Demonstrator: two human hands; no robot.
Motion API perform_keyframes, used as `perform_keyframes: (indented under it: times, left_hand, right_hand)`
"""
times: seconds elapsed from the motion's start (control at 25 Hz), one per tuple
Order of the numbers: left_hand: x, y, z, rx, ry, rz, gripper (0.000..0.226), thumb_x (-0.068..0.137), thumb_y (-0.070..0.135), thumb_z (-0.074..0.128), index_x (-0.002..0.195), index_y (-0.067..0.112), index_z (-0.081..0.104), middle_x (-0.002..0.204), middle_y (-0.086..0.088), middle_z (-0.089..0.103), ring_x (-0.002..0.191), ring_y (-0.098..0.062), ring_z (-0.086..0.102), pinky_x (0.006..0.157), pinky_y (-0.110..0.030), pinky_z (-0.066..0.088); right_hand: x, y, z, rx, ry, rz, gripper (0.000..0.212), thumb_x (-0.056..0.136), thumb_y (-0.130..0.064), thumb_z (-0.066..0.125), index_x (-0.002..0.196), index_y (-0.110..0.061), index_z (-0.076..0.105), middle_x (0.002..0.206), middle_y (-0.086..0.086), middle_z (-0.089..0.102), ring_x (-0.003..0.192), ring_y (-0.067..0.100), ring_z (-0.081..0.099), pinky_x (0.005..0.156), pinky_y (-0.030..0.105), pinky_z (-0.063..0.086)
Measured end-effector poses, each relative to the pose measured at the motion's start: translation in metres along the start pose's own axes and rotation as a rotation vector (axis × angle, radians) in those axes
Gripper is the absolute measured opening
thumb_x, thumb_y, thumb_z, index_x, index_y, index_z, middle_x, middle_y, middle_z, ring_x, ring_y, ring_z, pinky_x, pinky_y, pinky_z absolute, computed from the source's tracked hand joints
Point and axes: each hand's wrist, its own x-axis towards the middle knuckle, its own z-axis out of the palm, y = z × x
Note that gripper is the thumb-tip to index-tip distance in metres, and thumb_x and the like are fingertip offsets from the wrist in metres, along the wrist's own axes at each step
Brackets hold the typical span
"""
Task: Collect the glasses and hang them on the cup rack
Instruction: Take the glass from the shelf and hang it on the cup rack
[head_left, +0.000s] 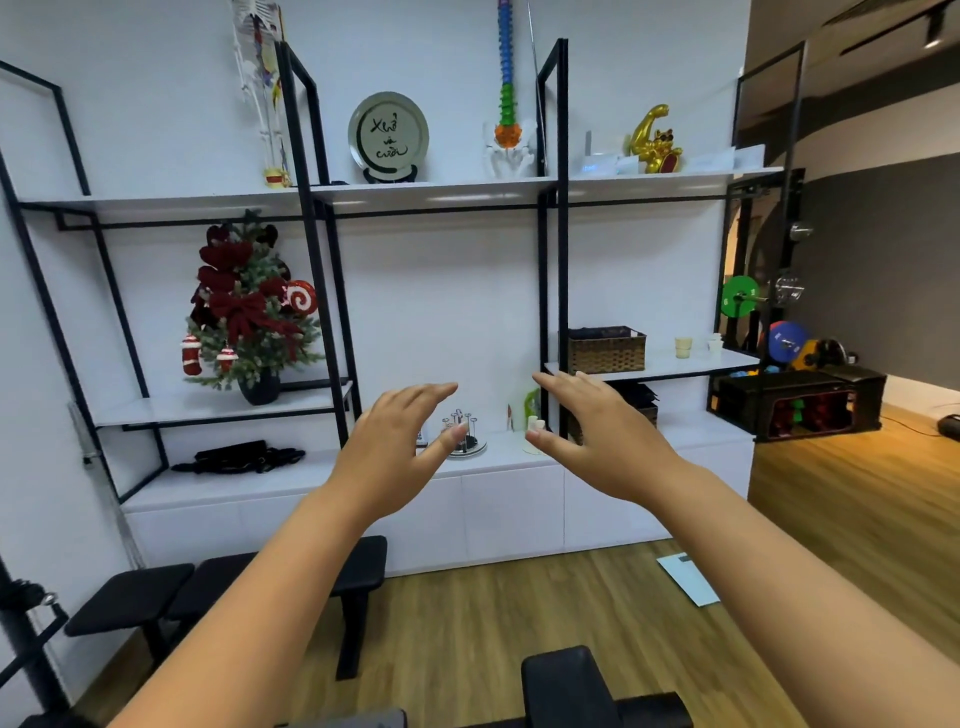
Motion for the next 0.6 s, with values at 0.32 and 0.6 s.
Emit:
perform_keyframes:
  times: [0.32, 0.6]
  left_hand:
    - [0.008, 0.091, 0.040, -0.041, 0.010, -0.001, 0.061, 0.101, 0.062, 0.046, 0.155, 0.035, 0.041, 0.154, 0.015, 0.047, 0.143, -0.010, 0.037, 0.118, -0.042, 0.032]
    - [0.015, 0.195, 0.109, -0.111, -0.022, -0.013, 0.060, 0.099, 0.063, 0.048, 0.154, 0.039, 0.041, 0.151, 0.017, 0.048, 0.141, -0.008, 0.037, 0.112, -0.032, 0.036]
  right_hand:
    - [-0.049, 0.064, -0.055, -0.003, 0.015, 0.011, 0.075, 0.098, -0.064, 0.056, 0.163, -0.040, 0.028, 0.167, -0.006, 0.035, 0.157, 0.016, 0.021, 0.121, 0.042, 0.030]
    - [-0.116, 0.168, -0.114, -0.008, 0.026, 0.066, 0.074, 0.099, -0.059, 0.058, 0.163, -0.035, 0.030, 0.162, -0.009, 0.043, 0.149, 0.018, 0.034, 0.118, 0.041, 0.037]
